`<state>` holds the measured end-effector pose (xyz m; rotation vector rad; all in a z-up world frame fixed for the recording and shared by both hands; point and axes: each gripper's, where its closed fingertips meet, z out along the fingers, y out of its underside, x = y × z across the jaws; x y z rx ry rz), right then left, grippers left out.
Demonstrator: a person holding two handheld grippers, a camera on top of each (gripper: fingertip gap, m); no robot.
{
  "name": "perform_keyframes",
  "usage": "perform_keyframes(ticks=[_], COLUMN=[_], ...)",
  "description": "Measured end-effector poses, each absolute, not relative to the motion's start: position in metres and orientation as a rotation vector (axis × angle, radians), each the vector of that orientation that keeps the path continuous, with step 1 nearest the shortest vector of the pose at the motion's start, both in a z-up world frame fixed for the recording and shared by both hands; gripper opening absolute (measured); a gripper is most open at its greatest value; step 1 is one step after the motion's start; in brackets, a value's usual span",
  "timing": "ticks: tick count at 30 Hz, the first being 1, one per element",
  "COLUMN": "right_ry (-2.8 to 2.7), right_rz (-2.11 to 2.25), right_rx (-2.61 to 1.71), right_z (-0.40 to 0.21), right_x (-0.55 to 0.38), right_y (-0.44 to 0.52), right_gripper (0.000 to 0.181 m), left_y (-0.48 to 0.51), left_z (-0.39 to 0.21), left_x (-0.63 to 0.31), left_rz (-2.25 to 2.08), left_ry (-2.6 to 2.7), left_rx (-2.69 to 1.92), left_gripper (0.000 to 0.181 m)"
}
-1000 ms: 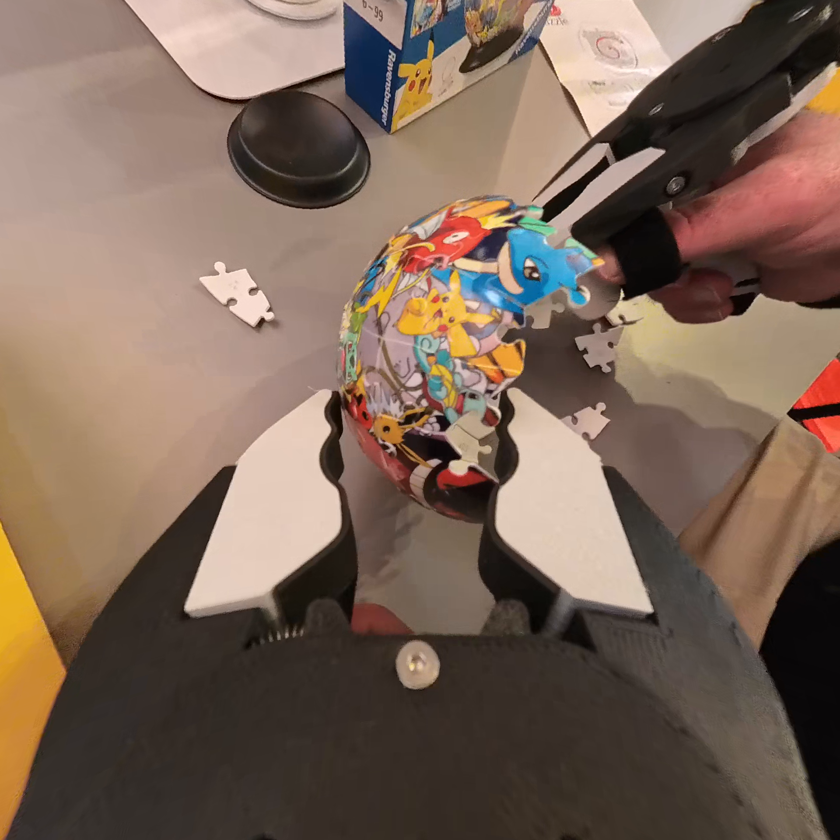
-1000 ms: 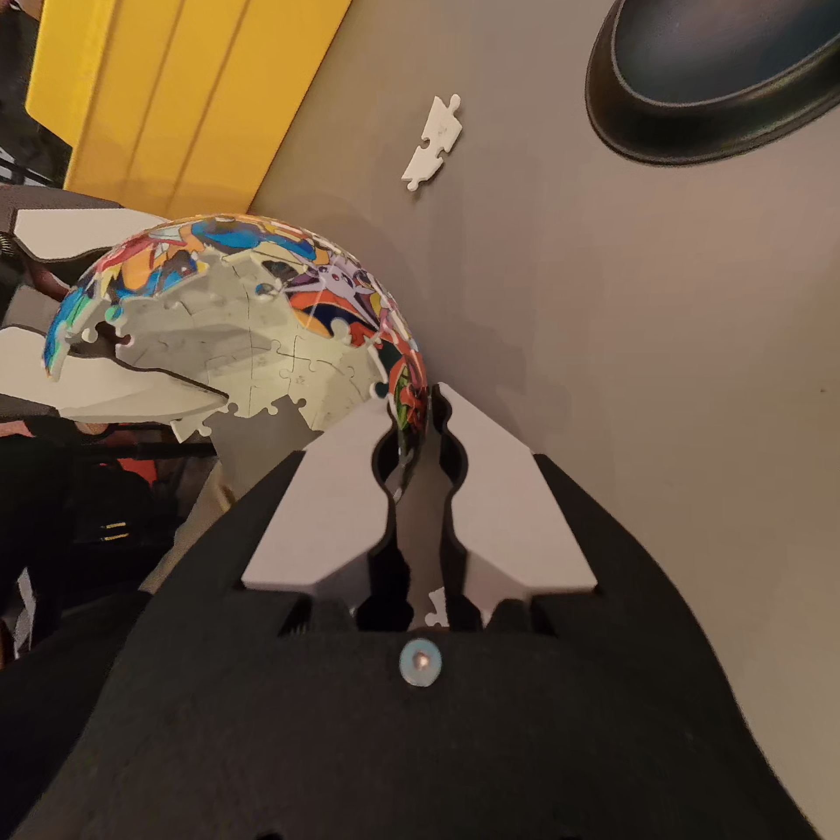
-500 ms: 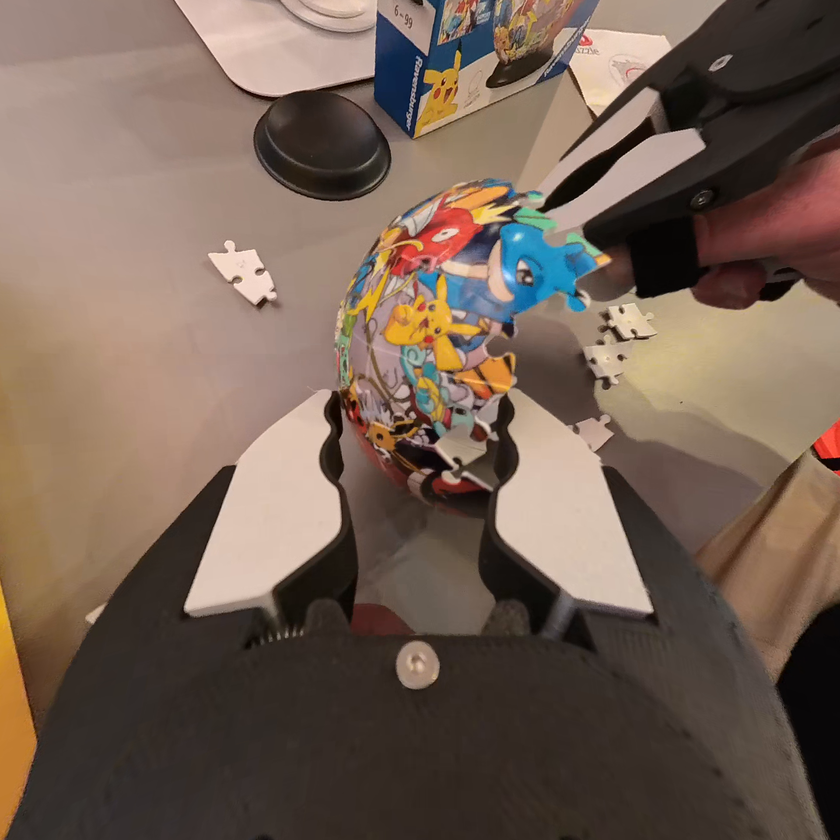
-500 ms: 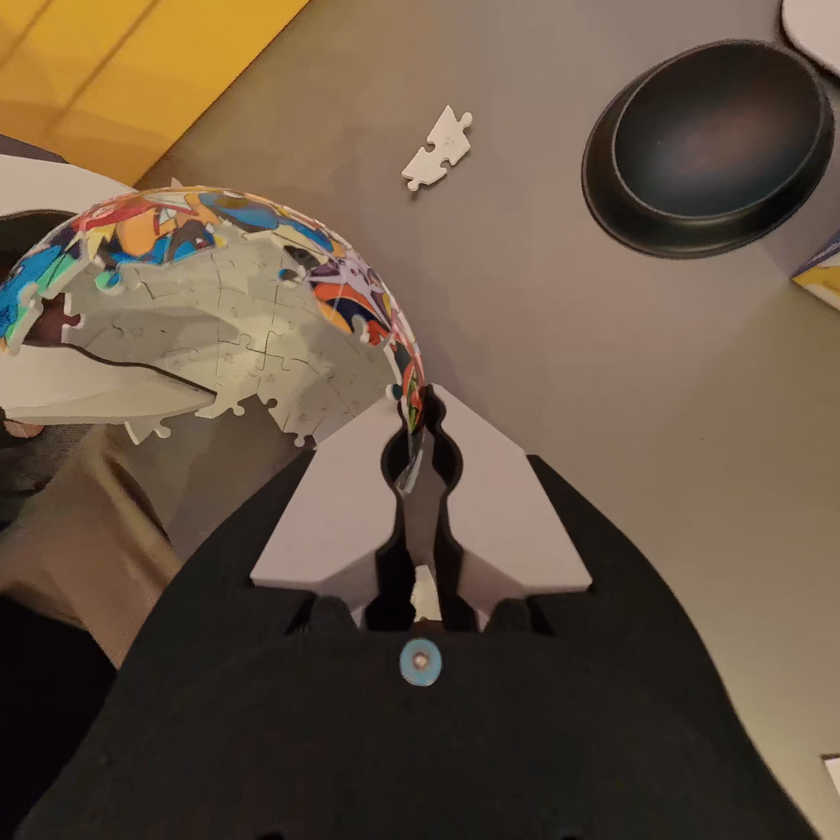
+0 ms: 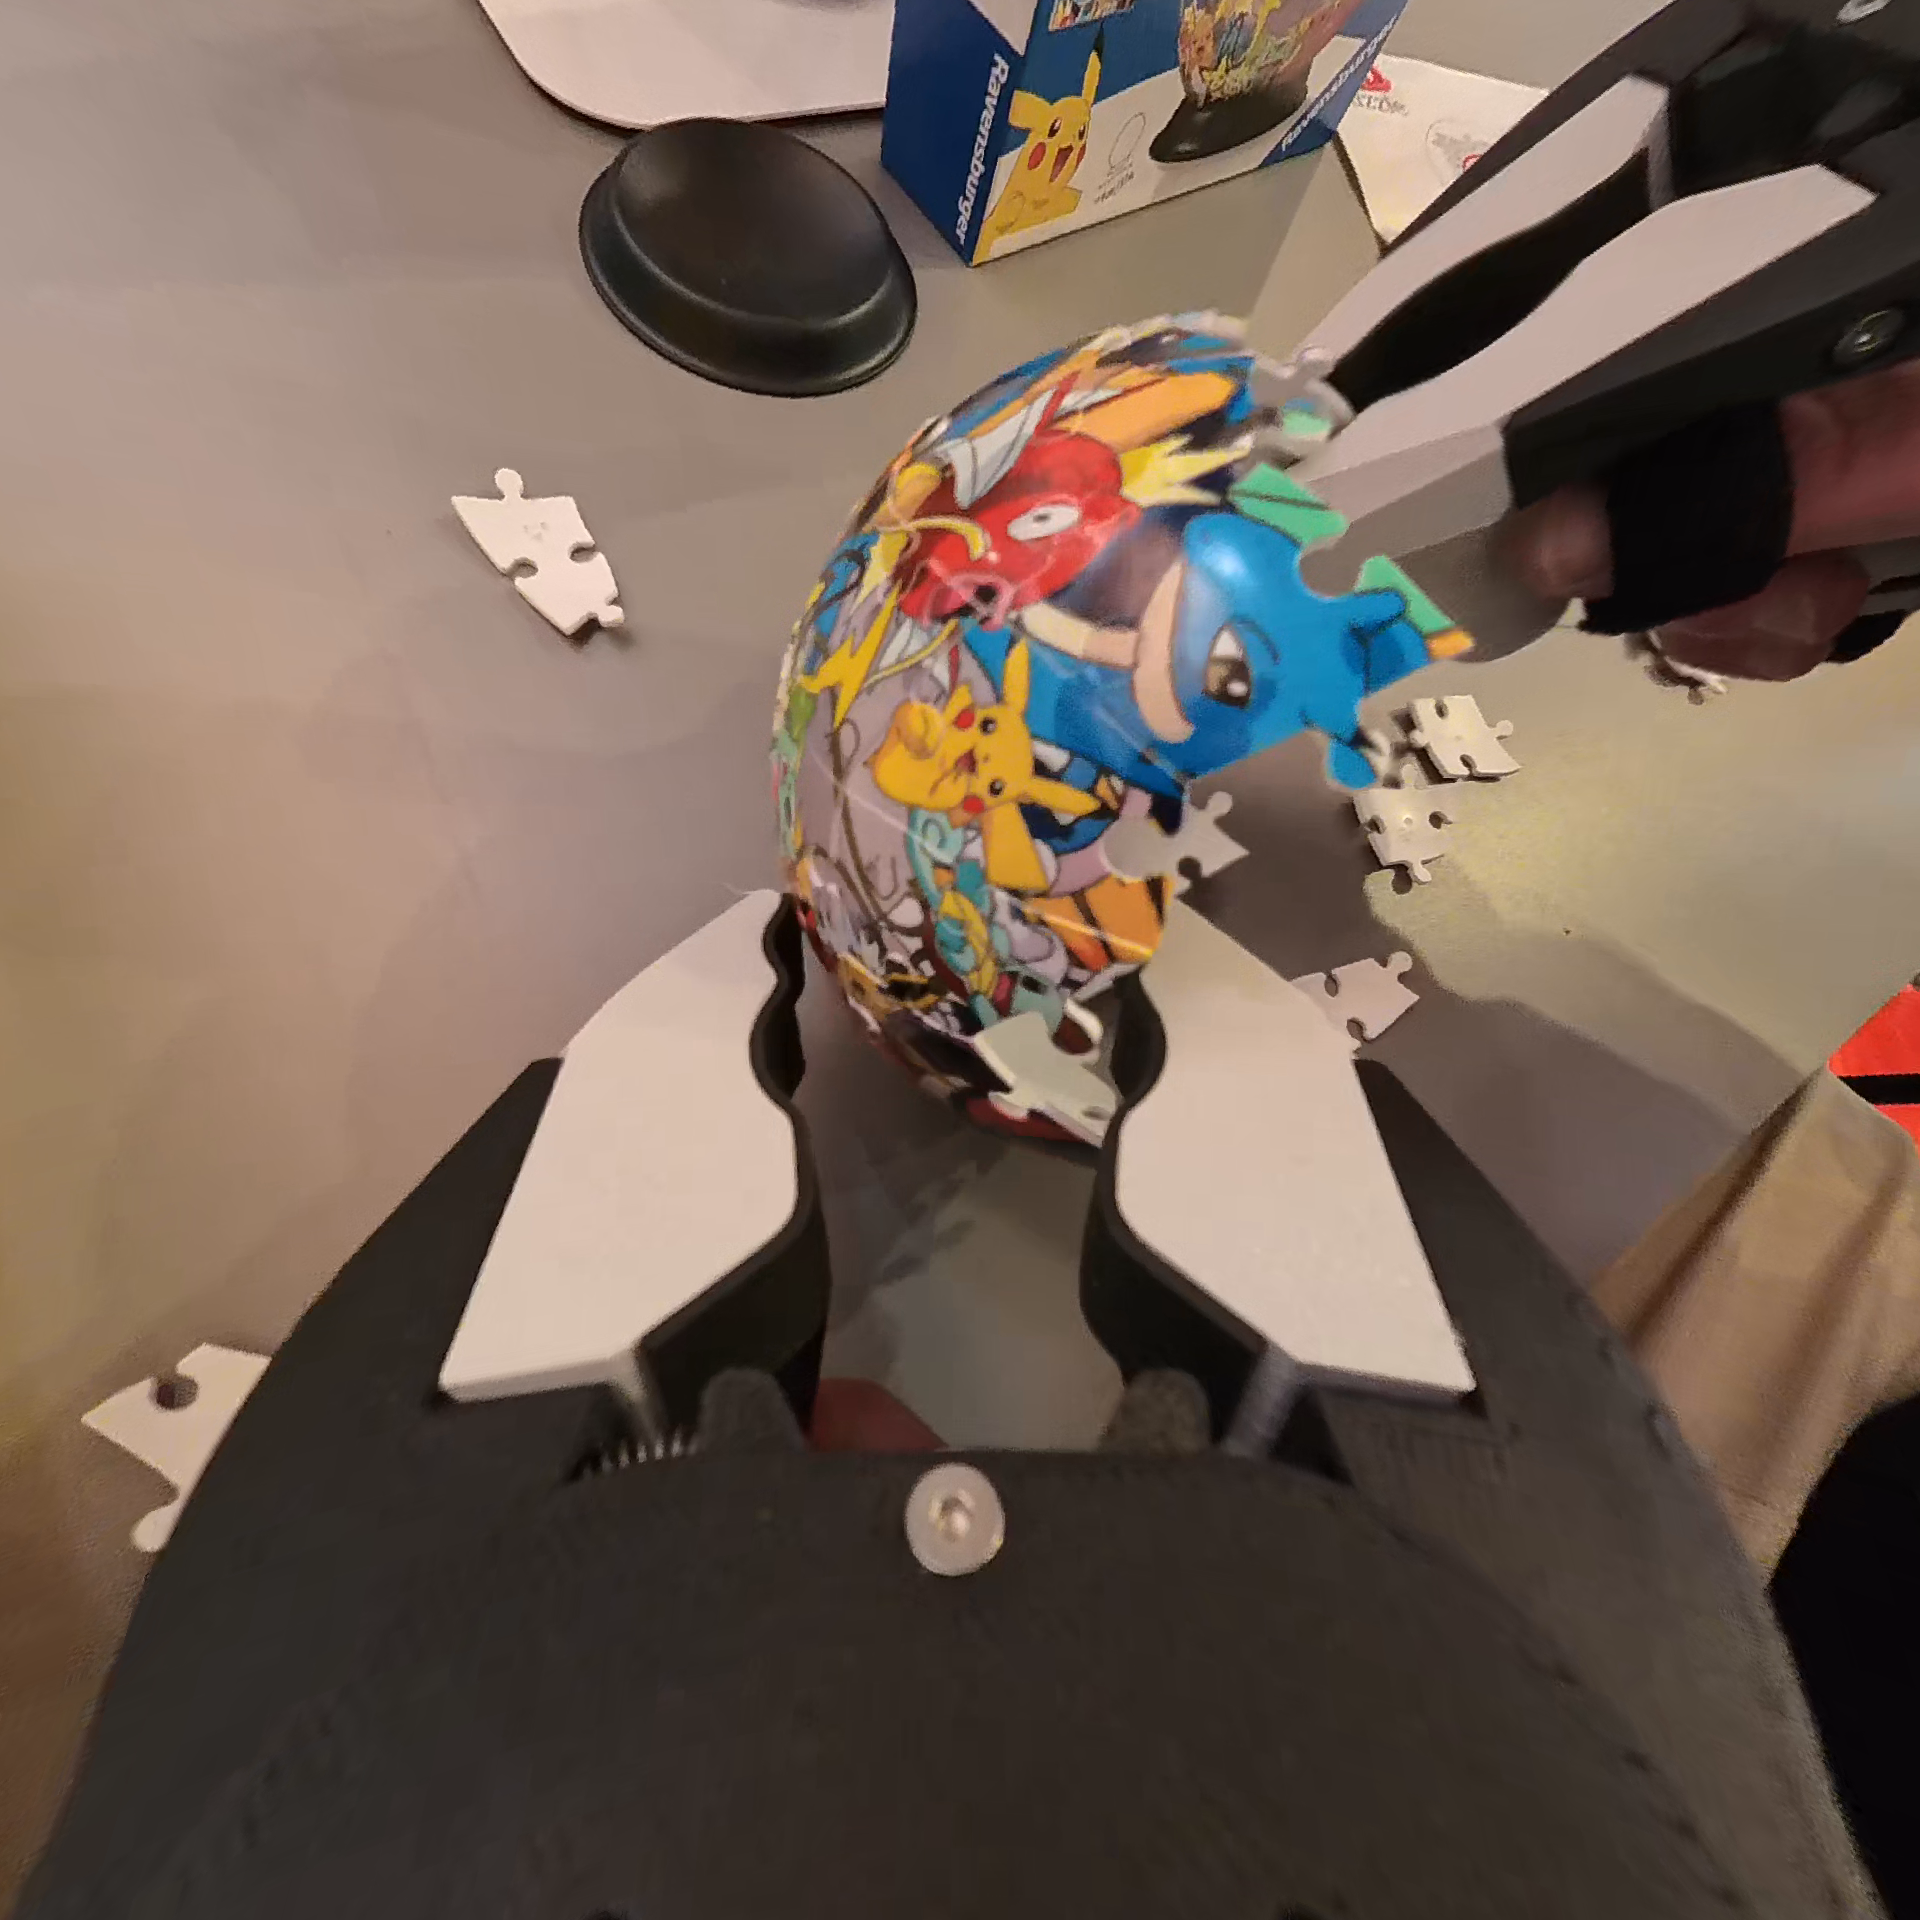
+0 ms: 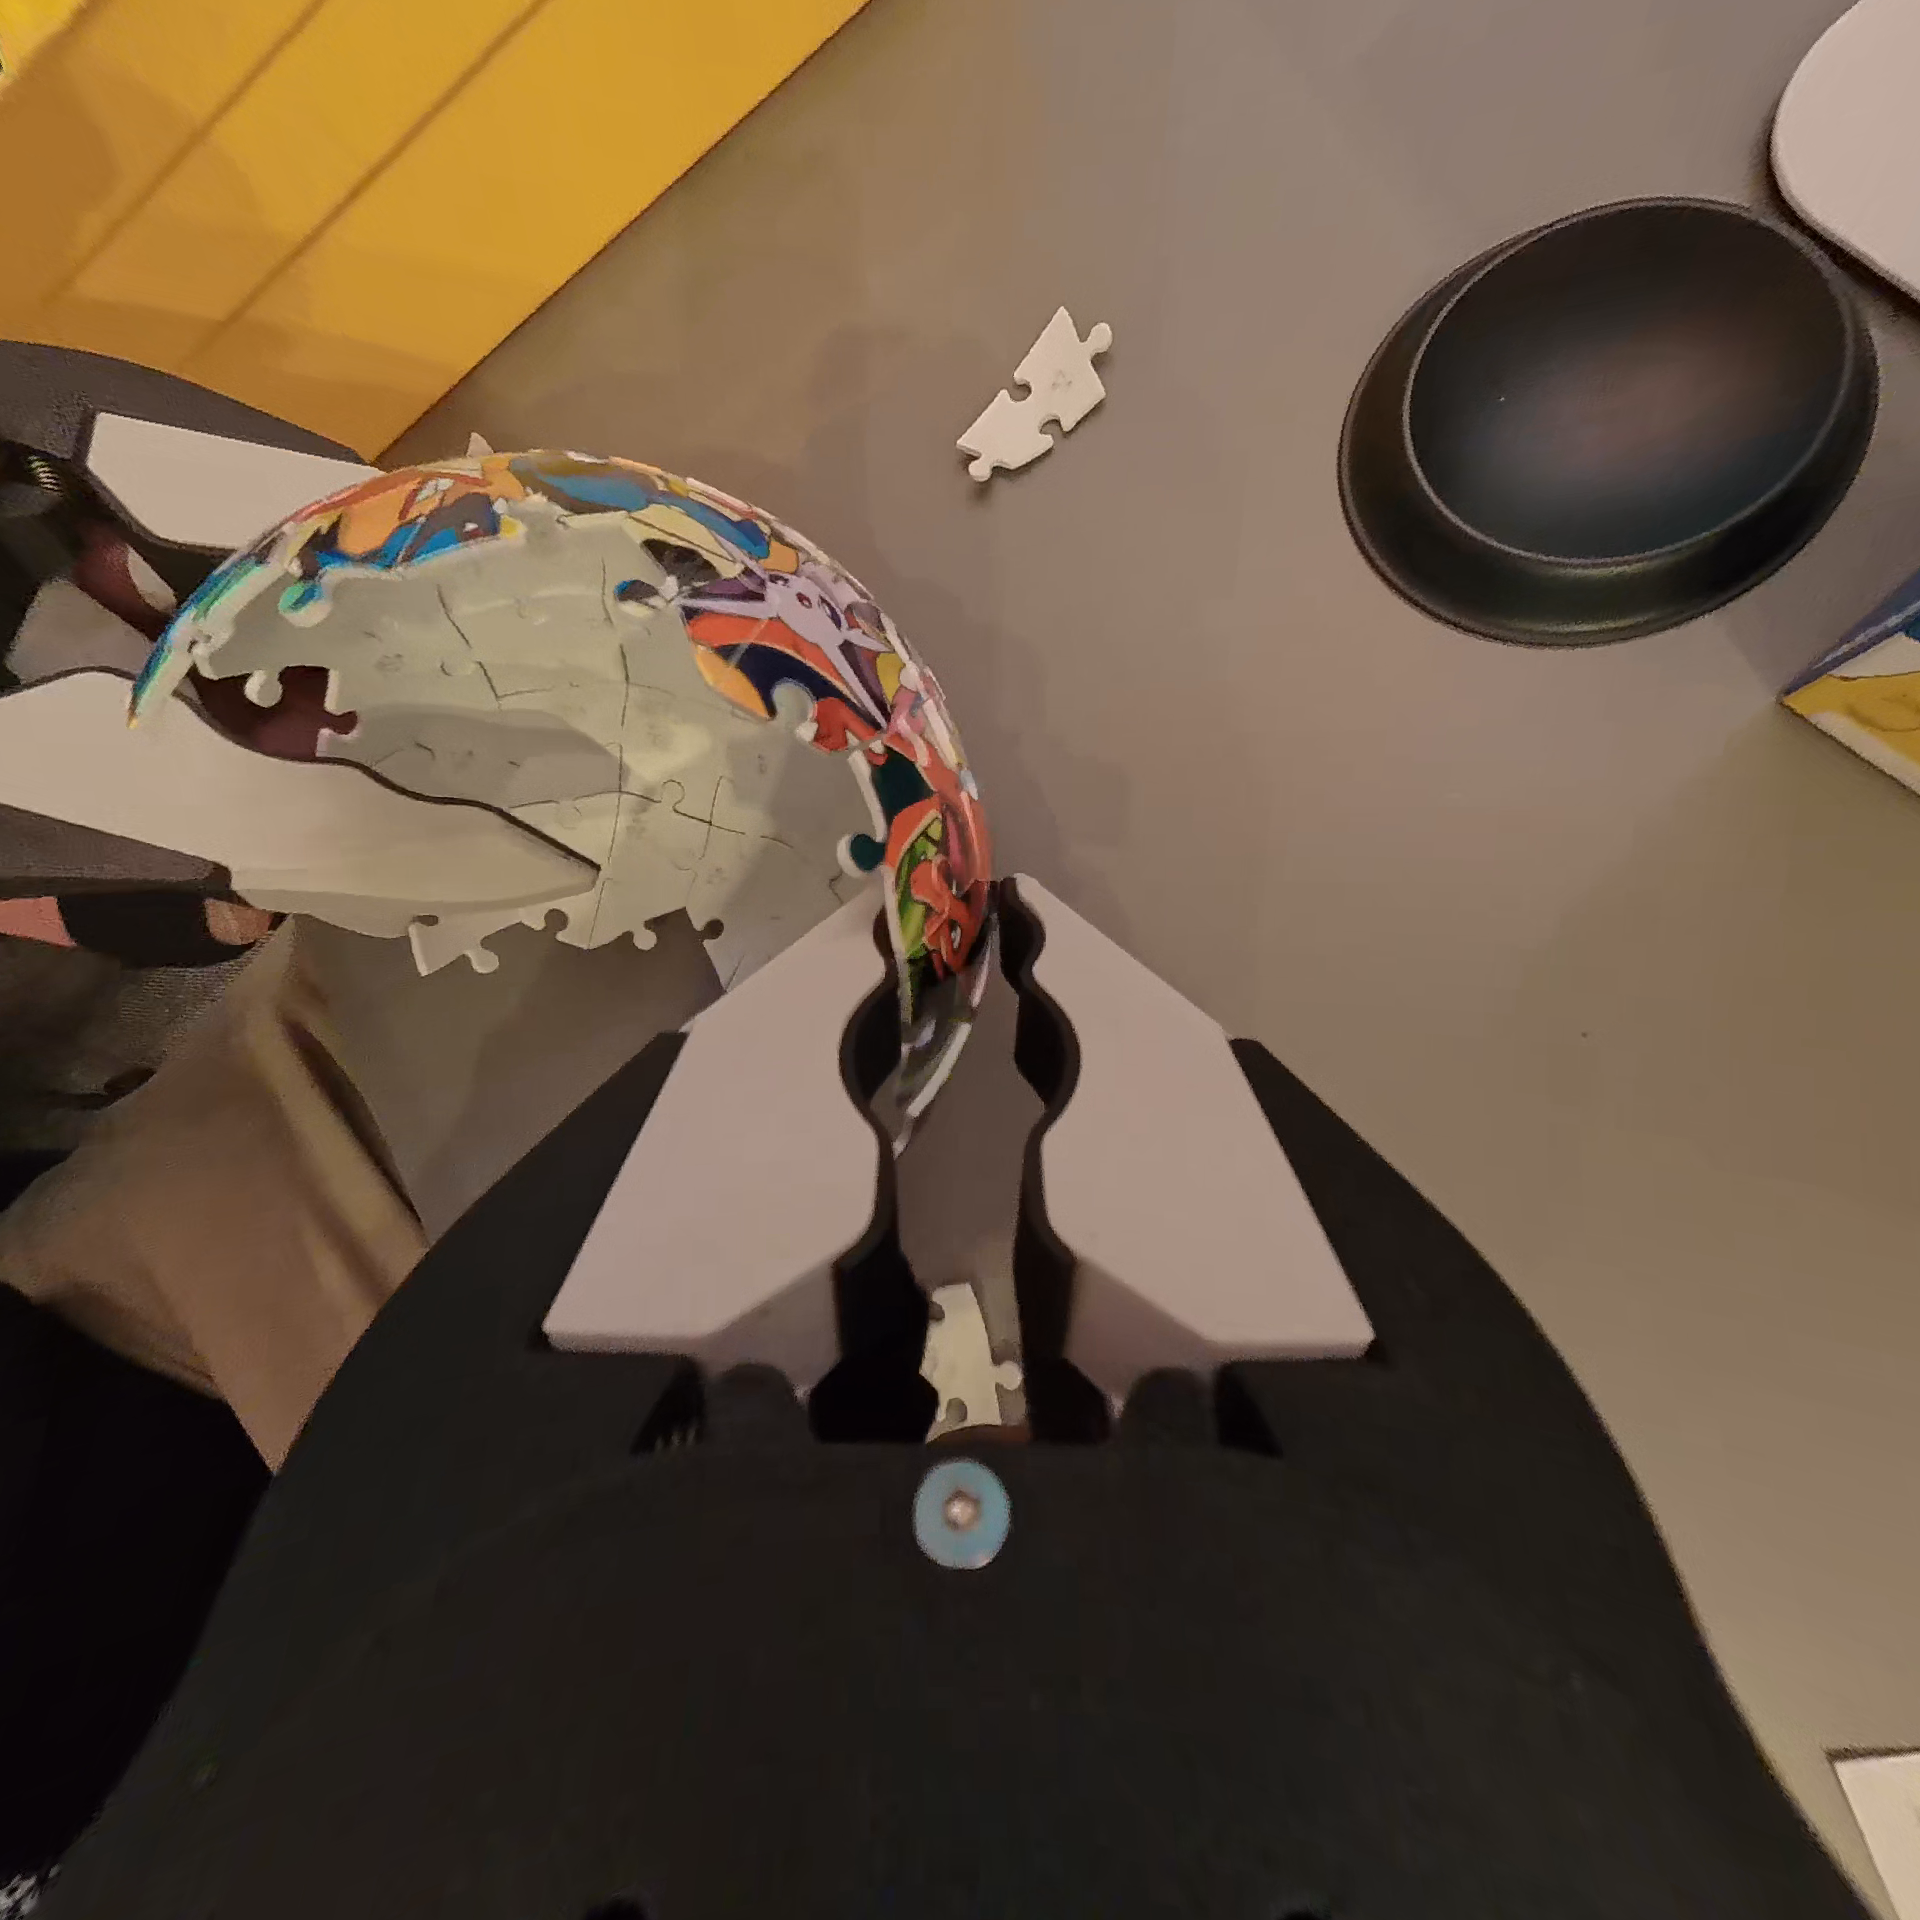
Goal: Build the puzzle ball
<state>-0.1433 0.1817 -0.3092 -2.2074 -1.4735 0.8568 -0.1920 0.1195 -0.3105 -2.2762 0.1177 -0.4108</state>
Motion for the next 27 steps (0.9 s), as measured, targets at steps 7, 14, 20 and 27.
perform_keyframes(ticks=[7,14,20,27], right_ry=[-1.526,-1.581,-1.510,-1.429], right_rz=[0.805,0.708,0.660,0.686], right_rx=[-2.103,-2.027,-2.016,-1.975], right_z=[-0.294,-0.297,-0.309,-0.303], right_x=[-0.132,-0.122,-0.130,-0.139], right_y=[0.178,0.178,0.189,0.192], right_gripper=[0.027,0.037,0.039,0.019], left_y=[0.122,0.124,0.123,0.124], left_z=[-0.312,-0.313,-0.315,-0.316], left_x=[-0.191,-0.189,-0.189,-0.187], left_rz=[-0.427,-0.427,-0.427,-0.435], left_ry=[0.098,0.099,0.103,0.105], left_rx=[-2.268,-2.266,-2.271,-2.270], left_gripper=[0.054,0.054,0.054,0.054])
